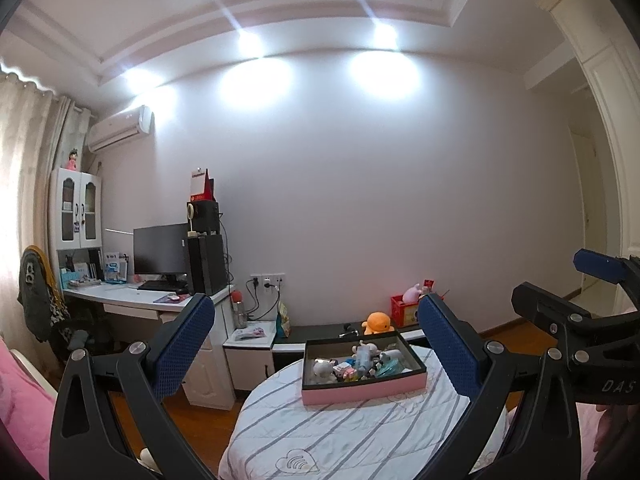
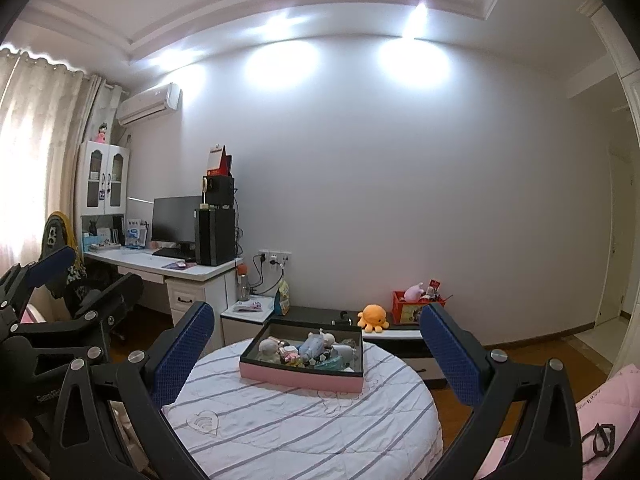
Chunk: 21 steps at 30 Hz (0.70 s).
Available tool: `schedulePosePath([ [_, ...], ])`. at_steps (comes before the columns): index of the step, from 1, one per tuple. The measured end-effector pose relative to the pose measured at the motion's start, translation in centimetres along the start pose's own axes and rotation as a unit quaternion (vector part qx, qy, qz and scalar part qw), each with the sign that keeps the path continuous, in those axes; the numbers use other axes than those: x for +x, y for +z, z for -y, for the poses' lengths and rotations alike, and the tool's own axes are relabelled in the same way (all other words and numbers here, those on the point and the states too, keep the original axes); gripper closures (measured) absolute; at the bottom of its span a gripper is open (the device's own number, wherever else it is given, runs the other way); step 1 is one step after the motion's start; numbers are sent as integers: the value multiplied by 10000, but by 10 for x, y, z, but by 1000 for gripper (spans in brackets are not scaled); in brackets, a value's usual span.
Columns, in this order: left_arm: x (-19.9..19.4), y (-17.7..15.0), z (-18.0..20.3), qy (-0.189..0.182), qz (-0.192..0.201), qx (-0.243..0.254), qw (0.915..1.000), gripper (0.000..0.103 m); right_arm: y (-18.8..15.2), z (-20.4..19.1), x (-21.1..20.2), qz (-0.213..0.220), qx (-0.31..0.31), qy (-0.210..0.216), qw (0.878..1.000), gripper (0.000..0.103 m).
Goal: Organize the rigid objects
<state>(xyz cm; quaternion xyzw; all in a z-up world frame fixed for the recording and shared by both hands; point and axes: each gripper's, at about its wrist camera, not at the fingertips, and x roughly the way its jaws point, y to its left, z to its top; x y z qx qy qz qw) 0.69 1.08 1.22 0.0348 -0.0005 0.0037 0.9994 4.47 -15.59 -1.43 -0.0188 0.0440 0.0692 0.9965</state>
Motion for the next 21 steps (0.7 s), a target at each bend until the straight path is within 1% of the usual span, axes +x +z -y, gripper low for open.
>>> schedulePosePath([
  [4, 0, 0, -1, 27, 8, -11, 10000, 0, -1, -2, -1, 38, 0, -17, 10000, 0],
  [11, 3, -3, -1, 12, -115, -28, 9999, 0, -4, -4, -1, -66, 36, -95, 9999, 0],
  [21, 9, -2, -1, -130, -219, -110, 9996, 0, -4, -4, -5, -101, 88, -380, 9992, 0],
])
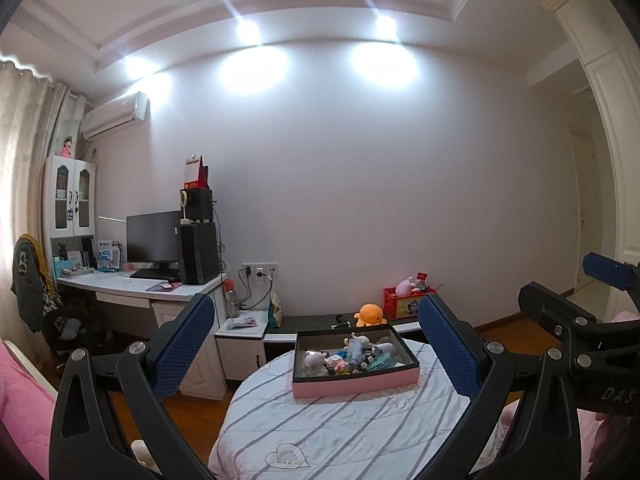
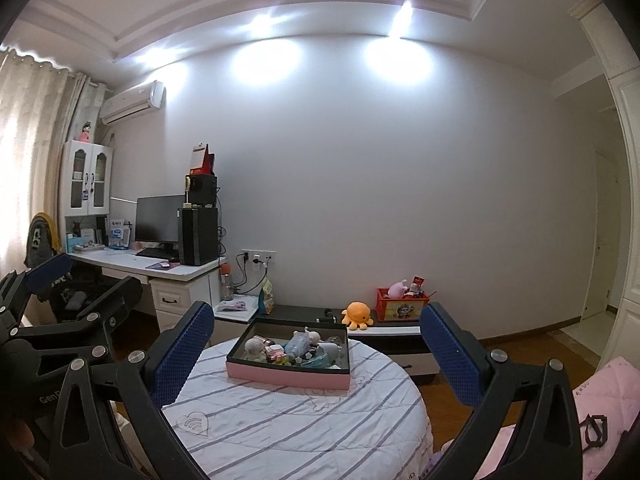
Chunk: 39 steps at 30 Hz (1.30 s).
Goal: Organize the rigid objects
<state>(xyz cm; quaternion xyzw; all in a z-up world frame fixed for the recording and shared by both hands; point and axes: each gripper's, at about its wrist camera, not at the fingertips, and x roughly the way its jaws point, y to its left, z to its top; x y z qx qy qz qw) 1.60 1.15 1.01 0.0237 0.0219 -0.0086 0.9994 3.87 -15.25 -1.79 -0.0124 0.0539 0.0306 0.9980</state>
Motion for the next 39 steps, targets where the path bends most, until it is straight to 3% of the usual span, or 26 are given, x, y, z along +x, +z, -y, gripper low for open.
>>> schedulePosePath([
  [8, 2, 1, 1, -16, -34, 15, 10000, 0, 1, -3, -3, 18, -38, -215, 9998, 0],
  [39, 1, -1, -2, 72, 151, 147, 9998, 0, 0, -2, 0, -34, 26, -244, 9997, 0],
])
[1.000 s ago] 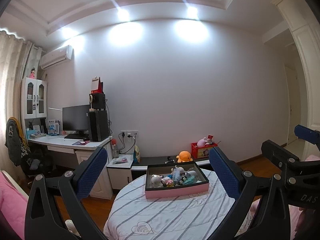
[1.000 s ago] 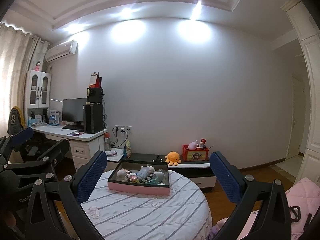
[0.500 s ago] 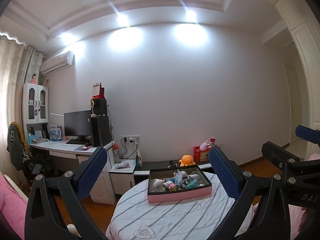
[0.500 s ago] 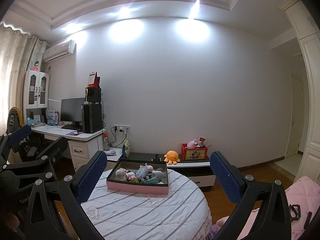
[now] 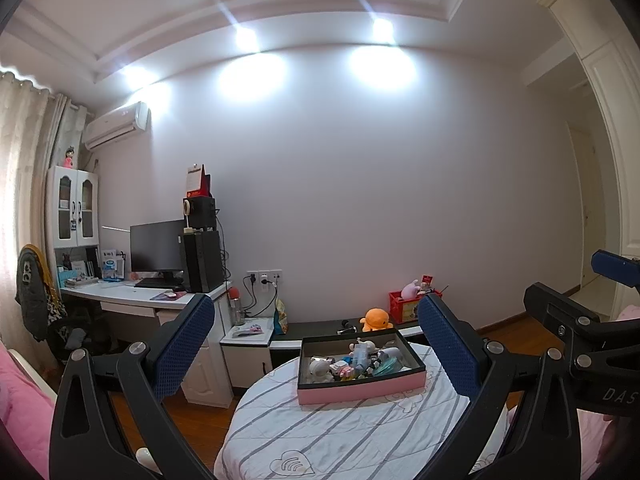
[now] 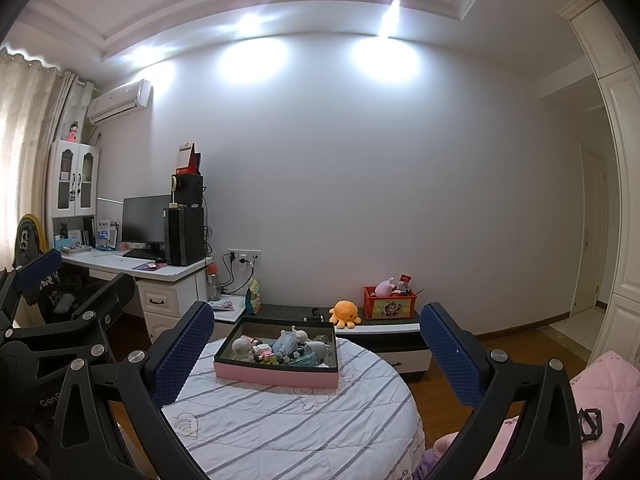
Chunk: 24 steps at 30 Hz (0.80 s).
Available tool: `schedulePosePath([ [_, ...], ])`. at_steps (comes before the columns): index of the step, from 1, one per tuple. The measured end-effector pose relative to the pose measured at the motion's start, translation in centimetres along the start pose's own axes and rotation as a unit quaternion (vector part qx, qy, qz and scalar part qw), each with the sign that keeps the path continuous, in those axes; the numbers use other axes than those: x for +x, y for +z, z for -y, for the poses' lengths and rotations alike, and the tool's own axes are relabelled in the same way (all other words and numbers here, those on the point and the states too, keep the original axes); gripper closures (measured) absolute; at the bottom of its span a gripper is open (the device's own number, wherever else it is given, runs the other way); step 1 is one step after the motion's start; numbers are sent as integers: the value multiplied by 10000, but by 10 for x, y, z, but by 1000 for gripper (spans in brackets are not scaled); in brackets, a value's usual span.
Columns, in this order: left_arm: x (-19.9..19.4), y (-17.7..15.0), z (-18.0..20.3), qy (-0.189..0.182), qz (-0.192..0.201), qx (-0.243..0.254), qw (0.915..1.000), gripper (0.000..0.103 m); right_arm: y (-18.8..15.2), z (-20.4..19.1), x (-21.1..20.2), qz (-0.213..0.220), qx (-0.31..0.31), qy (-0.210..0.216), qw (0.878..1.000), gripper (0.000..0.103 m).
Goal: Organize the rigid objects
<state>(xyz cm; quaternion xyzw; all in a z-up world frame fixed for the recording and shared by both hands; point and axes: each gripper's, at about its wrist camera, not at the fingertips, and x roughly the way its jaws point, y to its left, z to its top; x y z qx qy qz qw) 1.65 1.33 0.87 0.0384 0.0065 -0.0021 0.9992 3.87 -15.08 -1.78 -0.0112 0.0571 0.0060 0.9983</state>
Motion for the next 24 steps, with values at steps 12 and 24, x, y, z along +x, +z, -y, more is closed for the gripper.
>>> schedulePosePath([
  [12, 2, -2, 1, 39, -16, 29, 10000, 0, 0, 1, 1, -10, -19, -12, 10000, 0],
  [24, 4, -4, 0, 12, -46, 10, 10000, 0, 0, 4, 3, -47, -18, -10, 10000, 0],
])
